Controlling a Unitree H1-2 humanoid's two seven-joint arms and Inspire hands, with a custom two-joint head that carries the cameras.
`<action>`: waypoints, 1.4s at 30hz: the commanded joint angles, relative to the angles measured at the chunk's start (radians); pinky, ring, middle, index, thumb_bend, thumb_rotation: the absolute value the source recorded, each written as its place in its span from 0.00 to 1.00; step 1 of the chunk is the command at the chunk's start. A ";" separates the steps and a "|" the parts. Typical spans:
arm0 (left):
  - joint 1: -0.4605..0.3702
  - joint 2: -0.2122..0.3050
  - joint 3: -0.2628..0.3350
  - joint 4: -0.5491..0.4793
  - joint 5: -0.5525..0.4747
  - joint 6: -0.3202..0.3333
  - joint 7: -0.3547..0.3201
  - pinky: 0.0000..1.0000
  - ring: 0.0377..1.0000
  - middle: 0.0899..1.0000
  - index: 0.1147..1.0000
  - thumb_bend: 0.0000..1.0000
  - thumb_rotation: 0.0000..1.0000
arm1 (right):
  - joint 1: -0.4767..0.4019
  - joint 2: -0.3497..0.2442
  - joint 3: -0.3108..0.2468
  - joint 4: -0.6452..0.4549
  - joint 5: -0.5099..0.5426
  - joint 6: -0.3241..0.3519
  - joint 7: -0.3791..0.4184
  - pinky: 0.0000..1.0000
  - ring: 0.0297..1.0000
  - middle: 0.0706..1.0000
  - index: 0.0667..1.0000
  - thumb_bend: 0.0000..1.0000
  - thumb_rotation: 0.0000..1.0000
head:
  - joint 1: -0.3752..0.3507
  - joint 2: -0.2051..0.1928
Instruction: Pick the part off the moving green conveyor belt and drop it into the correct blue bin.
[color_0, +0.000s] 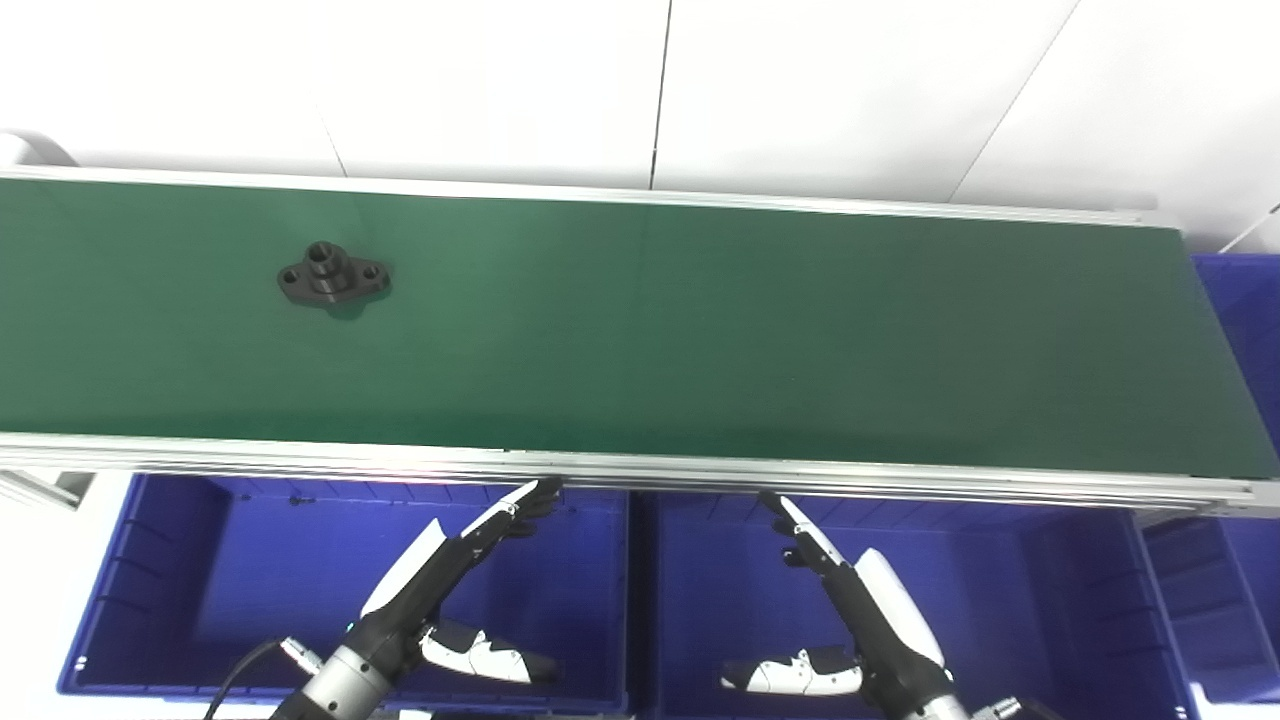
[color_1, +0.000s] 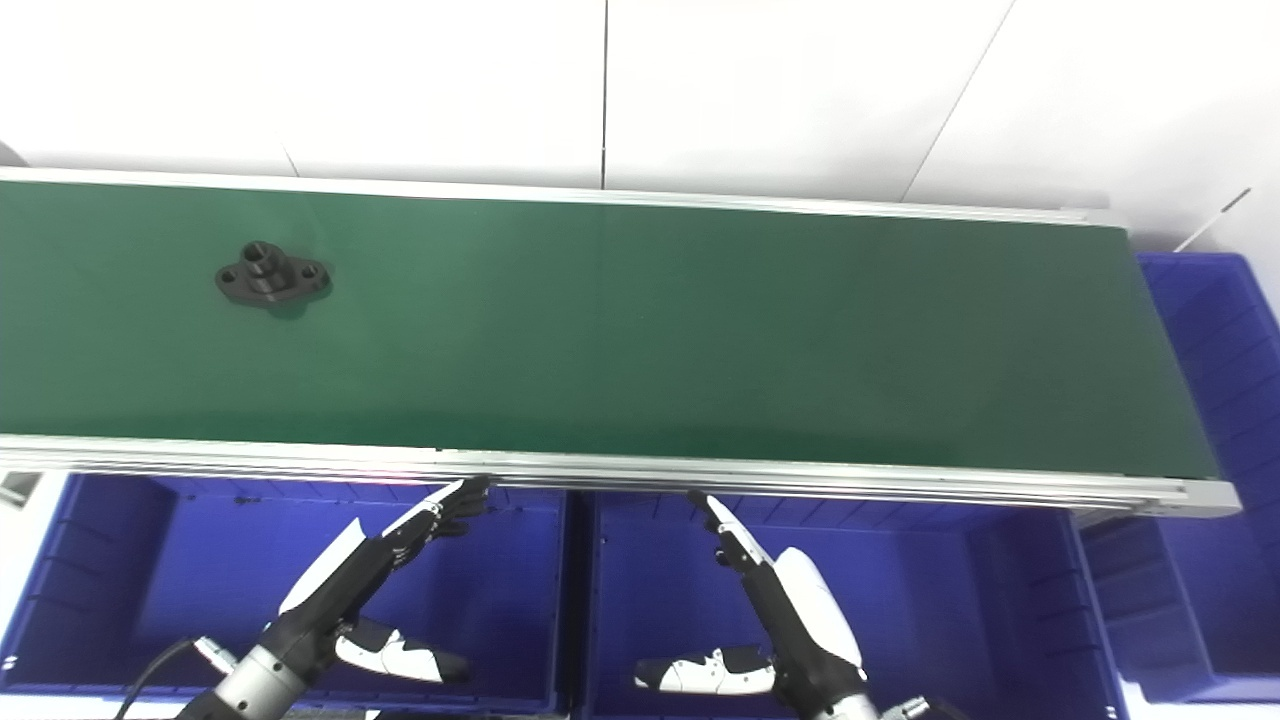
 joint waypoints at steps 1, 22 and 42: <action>0.002 0.004 -0.003 -0.035 0.001 -0.037 0.015 0.86 0.90 0.93 0.92 1.00 0.39 | 0.001 -0.006 -0.006 -0.012 0.017 -0.059 -0.009 0.84 0.93 0.96 0.96 1.00 0.49 | 0.013 -0.007; -0.007 -0.043 -0.041 0.028 0.012 -0.037 0.030 0.75 0.84 0.87 0.86 1.00 0.36 | 0.001 -0.038 -0.045 0.084 0.074 -0.149 -0.012 0.87 0.94 0.98 0.99 1.00 0.44 | 0.331 -0.198; -0.030 -0.020 -0.064 0.058 0.003 -0.037 0.035 0.74 0.82 0.85 0.84 1.00 0.34 | -0.006 -0.016 -0.044 0.107 0.030 -0.166 -0.033 0.80 0.91 0.95 0.97 1.00 0.47 | 0.266 -0.235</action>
